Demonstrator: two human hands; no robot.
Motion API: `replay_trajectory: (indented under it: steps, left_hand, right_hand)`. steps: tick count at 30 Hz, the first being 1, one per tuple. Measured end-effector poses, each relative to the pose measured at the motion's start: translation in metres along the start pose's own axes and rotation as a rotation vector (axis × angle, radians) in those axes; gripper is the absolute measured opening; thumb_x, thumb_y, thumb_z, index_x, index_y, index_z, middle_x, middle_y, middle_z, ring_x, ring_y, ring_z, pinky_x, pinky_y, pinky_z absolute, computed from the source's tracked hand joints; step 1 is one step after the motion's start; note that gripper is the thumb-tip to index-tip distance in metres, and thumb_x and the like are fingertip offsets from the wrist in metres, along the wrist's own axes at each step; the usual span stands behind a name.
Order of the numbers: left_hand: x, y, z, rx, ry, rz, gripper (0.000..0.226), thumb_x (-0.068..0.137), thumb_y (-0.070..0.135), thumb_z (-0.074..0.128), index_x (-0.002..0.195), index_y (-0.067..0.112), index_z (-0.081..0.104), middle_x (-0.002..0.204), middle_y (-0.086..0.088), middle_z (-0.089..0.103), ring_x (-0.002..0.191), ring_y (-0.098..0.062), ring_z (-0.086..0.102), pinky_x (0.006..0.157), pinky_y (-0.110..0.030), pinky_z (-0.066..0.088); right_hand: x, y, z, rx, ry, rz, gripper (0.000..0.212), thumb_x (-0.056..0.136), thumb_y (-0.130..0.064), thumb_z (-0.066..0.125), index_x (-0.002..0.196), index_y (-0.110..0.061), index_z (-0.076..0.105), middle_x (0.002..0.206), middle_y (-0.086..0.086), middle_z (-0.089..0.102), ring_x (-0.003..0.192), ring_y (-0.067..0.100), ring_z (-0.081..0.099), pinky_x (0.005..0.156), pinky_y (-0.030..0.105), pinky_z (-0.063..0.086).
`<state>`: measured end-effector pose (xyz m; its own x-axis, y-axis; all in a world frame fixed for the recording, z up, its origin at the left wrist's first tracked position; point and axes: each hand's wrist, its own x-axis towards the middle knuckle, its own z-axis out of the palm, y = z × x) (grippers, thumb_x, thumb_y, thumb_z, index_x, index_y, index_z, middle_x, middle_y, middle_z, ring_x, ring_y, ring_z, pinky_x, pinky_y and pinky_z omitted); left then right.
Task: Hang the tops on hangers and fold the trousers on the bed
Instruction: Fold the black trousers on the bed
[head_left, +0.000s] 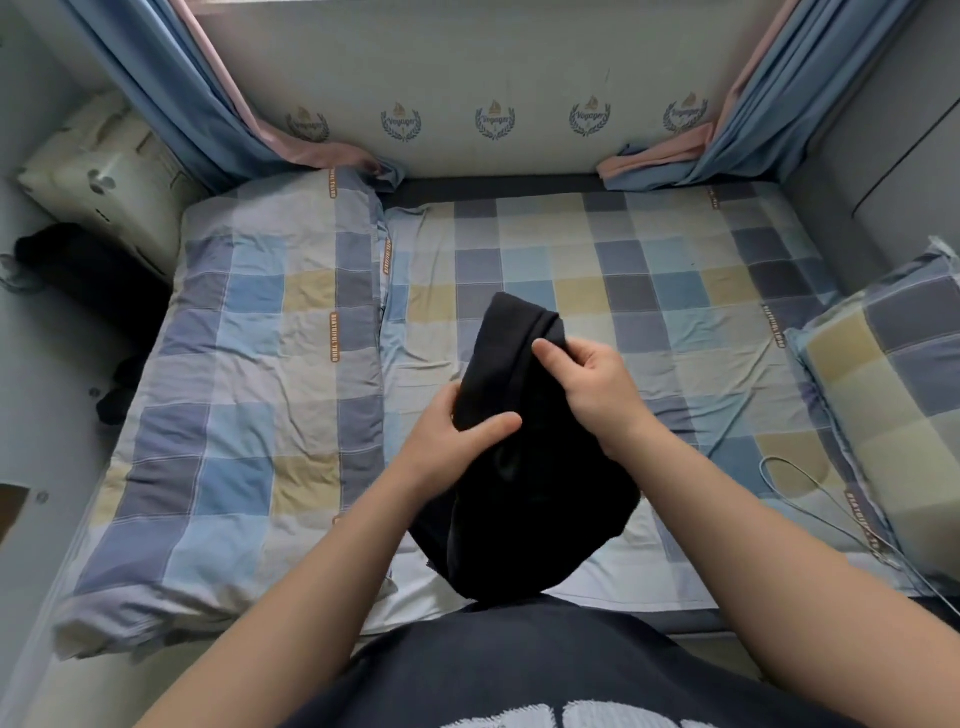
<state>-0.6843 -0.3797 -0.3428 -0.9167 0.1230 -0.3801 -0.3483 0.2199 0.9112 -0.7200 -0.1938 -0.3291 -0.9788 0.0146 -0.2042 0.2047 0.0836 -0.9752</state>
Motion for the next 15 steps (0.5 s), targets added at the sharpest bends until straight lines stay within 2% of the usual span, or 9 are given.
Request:
replay_trajectory:
  steps: [3,5,8,10,11,13,15]
  left_hand:
    - [-0.006,-0.013,0.01,0.171,0.099,-0.025,0.075,0.059,0.068,0.082,0.12,0.036,0.051,0.12,0.014,0.062,0.111,-0.004,0.062,0.093,-0.031,0.051]
    - [-0.008,-0.015,0.014,0.251,0.023,-0.079,0.066,0.061,0.066,0.077,0.116,0.036,0.055,0.114,0.018,0.066,0.105,-0.002,0.063,0.093,-0.033,0.052]
    - [-0.005,-0.02,0.014,0.257,0.021,-0.099,0.04,0.073,0.052,0.067,0.106,0.028,0.07,0.101,0.008,0.075,0.099,-0.014,0.069,0.095,-0.046,0.054]
    - [-0.005,-0.014,0.011,0.024,0.106,-0.136,0.026,0.085,0.035,0.068,0.106,0.021,0.073,0.102,0.0,0.077,0.101,-0.023,0.071,0.097,-0.049,0.054]
    - [-0.005,-0.01,0.009,-0.138,0.142,-0.168,0.02,0.092,0.025,0.067,0.11,0.017,0.073,0.104,-0.005,0.077,0.102,-0.027,0.072,0.094,-0.046,0.057]
    - [0.002,-0.004,0.003,-0.423,0.188,-0.242,0.02,0.101,0.013,0.058,0.116,0.007,0.069,0.106,-0.013,0.076,0.096,-0.029,0.074,0.077,-0.038,0.061]
    - [0.008,0.003,-0.006,-0.562,0.27,-0.336,0.024,0.102,0.014,0.056,0.122,0.004,0.064,0.108,-0.017,0.074,0.09,-0.03,0.075,0.063,-0.035,0.061]
  right_hand:
    - [0.012,-0.004,-0.003,0.052,0.082,0.056,0.047,0.093,-0.037,0.068,0.096,0.01,0.065,0.104,0.037,0.064,0.084,0.038,0.068,0.082,0.054,0.056]
    - [0.018,0.001,-0.005,0.082,0.126,0.123,0.042,0.094,-0.035,0.068,0.097,0.006,0.068,0.102,0.029,0.07,0.095,0.041,0.07,0.089,0.056,0.057]
    - [0.023,0.013,-0.005,0.088,0.121,0.176,0.028,0.095,-0.027,0.067,0.1,0.0,0.072,0.103,0.021,0.074,0.103,0.037,0.07,0.094,0.055,0.055]
    - [0.023,0.02,-0.005,0.045,0.079,0.165,0.024,0.096,-0.022,0.066,0.114,-0.007,0.068,0.115,0.013,0.071,0.114,0.031,0.066,0.103,0.048,0.051]
    - [0.019,0.021,-0.006,-0.009,0.027,0.163,0.03,0.095,-0.023,0.067,0.124,-0.013,0.063,0.125,0.007,0.066,0.12,0.026,0.062,0.107,0.043,0.048]
    - [0.005,0.026,-0.009,-0.117,-0.122,0.191,0.047,0.092,-0.031,0.071,0.135,-0.028,0.051,0.142,0.001,0.053,0.131,0.019,0.05,0.111,0.041,0.042]
    - [-0.018,0.032,-0.012,-0.184,-0.278,0.219,0.068,0.087,-0.042,0.075,0.145,-0.033,0.042,0.15,-0.003,0.044,0.138,0.015,0.041,0.114,0.042,0.037]
